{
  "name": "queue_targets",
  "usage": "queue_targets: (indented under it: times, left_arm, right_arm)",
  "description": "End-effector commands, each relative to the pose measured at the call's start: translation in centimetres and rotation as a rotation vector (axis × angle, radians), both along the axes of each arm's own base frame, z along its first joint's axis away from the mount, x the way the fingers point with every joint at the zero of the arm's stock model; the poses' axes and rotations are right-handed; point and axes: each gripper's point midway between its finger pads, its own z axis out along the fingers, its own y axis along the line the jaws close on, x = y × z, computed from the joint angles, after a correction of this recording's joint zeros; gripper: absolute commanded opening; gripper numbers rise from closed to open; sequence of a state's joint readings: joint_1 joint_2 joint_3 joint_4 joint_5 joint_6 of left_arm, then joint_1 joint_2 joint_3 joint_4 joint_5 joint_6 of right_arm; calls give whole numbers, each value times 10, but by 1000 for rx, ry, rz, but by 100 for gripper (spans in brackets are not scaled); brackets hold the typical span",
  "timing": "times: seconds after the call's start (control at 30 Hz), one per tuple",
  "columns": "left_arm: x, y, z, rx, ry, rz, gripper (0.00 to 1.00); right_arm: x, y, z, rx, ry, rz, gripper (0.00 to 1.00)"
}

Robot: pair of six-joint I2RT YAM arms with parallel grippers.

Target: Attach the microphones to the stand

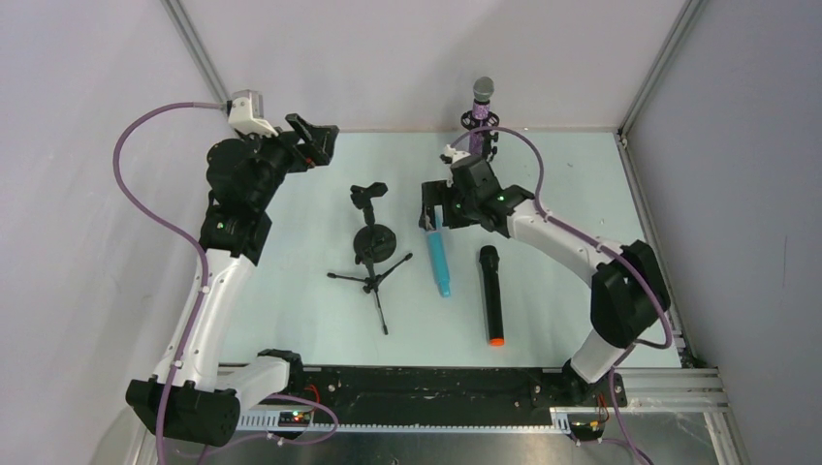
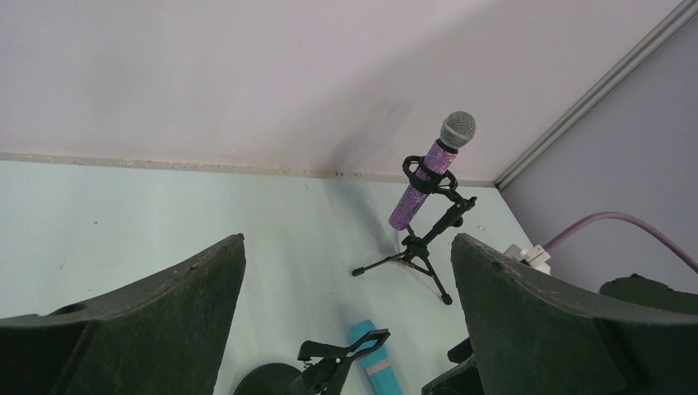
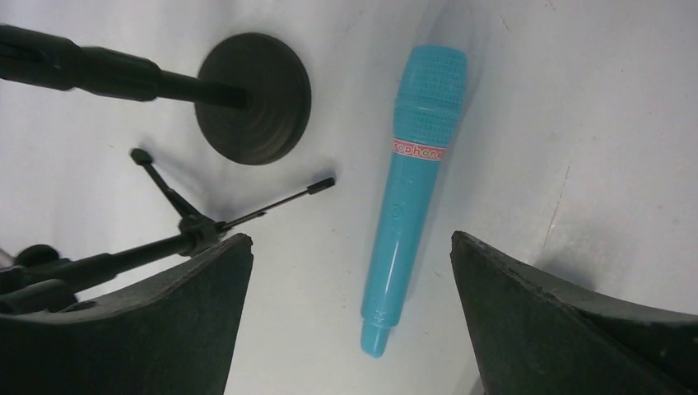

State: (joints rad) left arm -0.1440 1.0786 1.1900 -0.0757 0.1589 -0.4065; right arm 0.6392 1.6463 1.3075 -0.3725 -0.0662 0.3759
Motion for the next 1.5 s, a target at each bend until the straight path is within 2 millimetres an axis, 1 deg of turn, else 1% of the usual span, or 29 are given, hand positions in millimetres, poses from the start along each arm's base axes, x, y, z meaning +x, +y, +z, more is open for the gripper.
queue_targets:
  times: [0.0, 0.1, 0.27, 0.3, 0.33, 0.37, 0.43, 0.6, 0.63, 0.7, 0.73, 0.77, 0.8, 0.83, 0.9, 0.93, 0.97, 1.0, 1.03, 1.07, 1.1, 1.13, 1.2, 1.27, 1.3, 1.33, 1.37, 1.43, 1.47]
  left_arm:
    - [-5, 2, 13, 18, -57, 10, 98]
    - [-5, 1, 12, 16, -54, 6, 98]
    - [-5, 1, 11, 15, -52, 6, 98]
    - [-5, 1, 11, 16, -52, 5, 98]
    - [-4, 1, 11, 16, -51, 4, 98]
    - [-5, 0, 11, 15, -51, 3, 98]
    - [-4, 1, 10, 15, -49, 3, 98]
    - [-3, -1, 9, 12, -45, -4, 98]
    - [-3, -1, 9, 13, -45, -5, 98]
    - [-3, -1, 9, 13, -46, -3, 98]
    - [-3, 0, 10, 14, -46, 0, 98]
    - [-3, 0, 10, 15, -47, 0, 98]
    - [-4, 0, 10, 15, -48, -1, 98]
    - [-4, -1, 9, 16, -47, -3, 98]
    - [-4, 0, 10, 16, -48, 2, 98]
    - [-4, -1, 9, 16, -47, 1, 98]
    - [-4, -1, 9, 16, -47, -1, 98]
    - [-4, -1, 9, 16, -47, -1, 98]
    - [-4, -1, 9, 16, -47, -3, 98]
    - [-4, -1, 10, 17, -48, -4, 98]
    - [-4, -1, 10, 16, -48, -2, 98]
    - [-4, -1, 10, 16, -48, -1, 98]
    - [-4, 0, 10, 18, -50, 2, 98]
    - [-4, 0, 10, 17, -50, 2, 98]
    - [-4, 0, 10, 17, -50, 1, 98]
    - [-5, -1, 11, 18, -51, 0, 98]
    - [-5, -1, 10, 18, -50, 0, 98]
    - [-5, 0, 11, 20, -52, 3, 98]
    - [-5, 0, 10, 21, -52, 3, 98]
  right_arm:
    - [2, -4, -13, -163, 12, 52, 93]
    - [0, -3, -29, -220, 67, 77, 92]
    - [-3, 5, -59, -264, 158, 121, 90]
    - [-4, 6, -62, -270, 167, 124, 89]
    - [-5, 6, -72, -283, 186, 129, 89]
    - [-6, 6, -74, -291, 197, 131, 88]
    - [-8, 6, -90, -318, 233, 137, 86]
    - [-17, 10, -114, -384, 262, 164, 83]
    - [-16, 7, -121, -411, 263, 159, 81]
    - [-19, 2, -130, -468, 265, 158, 75]
    - [-22, 0, -132, -491, 271, 163, 67]
    - [-22, -4, -136, -514, 272, 157, 63]
    - [-25, -8, -140, -535, 279, 160, 55]
    - [-25, -13, -143, -557, 279, 153, 51]
    - [-32, -27, -149, -613, 296, 147, 32]
    - [-35, -32, -150, -626, 299, 143, 31]
    - [-40, -38, -153, -641, 310, 143, 31]
    - [-41, -40, -151, -643, 302, 139, 31]
    - [-46, -45, -155, -654, 310, 139, 31]
    - [-46, -48, -152, -656, 302, 133, 31]
    - [-50, -52, -155, -664, 309, 132, 31]
    - [-50, -53, -152, -659, 301, 129, 31]
    - [-53, -53, -150, -650, 301, 131, 35]
    - [-52, -50, -146, -629, 292, 135, 44]
    - [-48, -46, -142, -608, 275, 136, 53]
    - [-47, -44, -141, -593, 276, 137, 58]
    - [-43, -40, -137, -577, 264, 135, 66]
    - [-37, -36, -132, -557, 249, 129, 77]
    - [-35, -34, -130, -552, 244, 129, 79]
